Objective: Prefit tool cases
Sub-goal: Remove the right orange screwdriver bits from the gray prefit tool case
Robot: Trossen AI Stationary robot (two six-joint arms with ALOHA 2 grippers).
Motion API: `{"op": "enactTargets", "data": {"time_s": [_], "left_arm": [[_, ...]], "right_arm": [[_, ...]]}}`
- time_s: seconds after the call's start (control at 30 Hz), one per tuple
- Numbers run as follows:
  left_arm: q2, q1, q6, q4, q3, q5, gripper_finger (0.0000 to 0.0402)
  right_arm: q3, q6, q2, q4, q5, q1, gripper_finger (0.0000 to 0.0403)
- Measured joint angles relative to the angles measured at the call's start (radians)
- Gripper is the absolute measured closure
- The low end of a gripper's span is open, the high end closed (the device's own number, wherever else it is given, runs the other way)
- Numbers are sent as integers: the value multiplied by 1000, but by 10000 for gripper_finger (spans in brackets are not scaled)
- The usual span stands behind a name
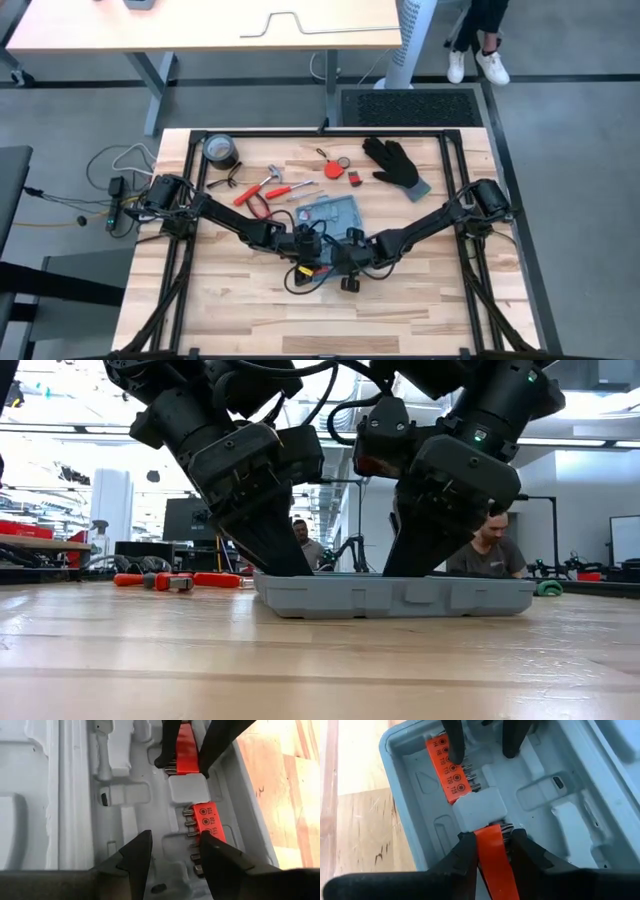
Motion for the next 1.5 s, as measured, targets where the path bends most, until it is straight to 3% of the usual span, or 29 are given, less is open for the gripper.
{"op": "enactTargets", "data": {"time_s": [0.13,0.23,0.33,0.37,0.43,0.83,1.07,1.33,1.5], "left_arm": [[0,1,2,-4,1,-9,243],[0,2,2,-7,1,-17,243],[-1,2,2,-15,0,-14,243],[-1,2,2,-17,-1,-14,243],[-1,2,2,-17,0,-11,243],[-1,-6,-1,-46,0,-6,243],[0,-12,-1,-54,0,-6,243],[0,-17,-3,-60,-1,-8,243],[0,-19,0,-60,-1,-2,243]], "right_arm": [[16,0,-40,-26,51,1,310],[25,1,-74,-65,78,-6,345],[28,4,-103,-91,94,-10,352],[29,1,-109,-98,104,-7,381],[29,3,-116,-107,113,-5,401],[31,3,-131,-149,126,-9,401],[9,69,-156,-140,39,-41,347],[-195,214,-364,44,1,-119,276],[-310,291,-385,160,-87,-125,257]]}}
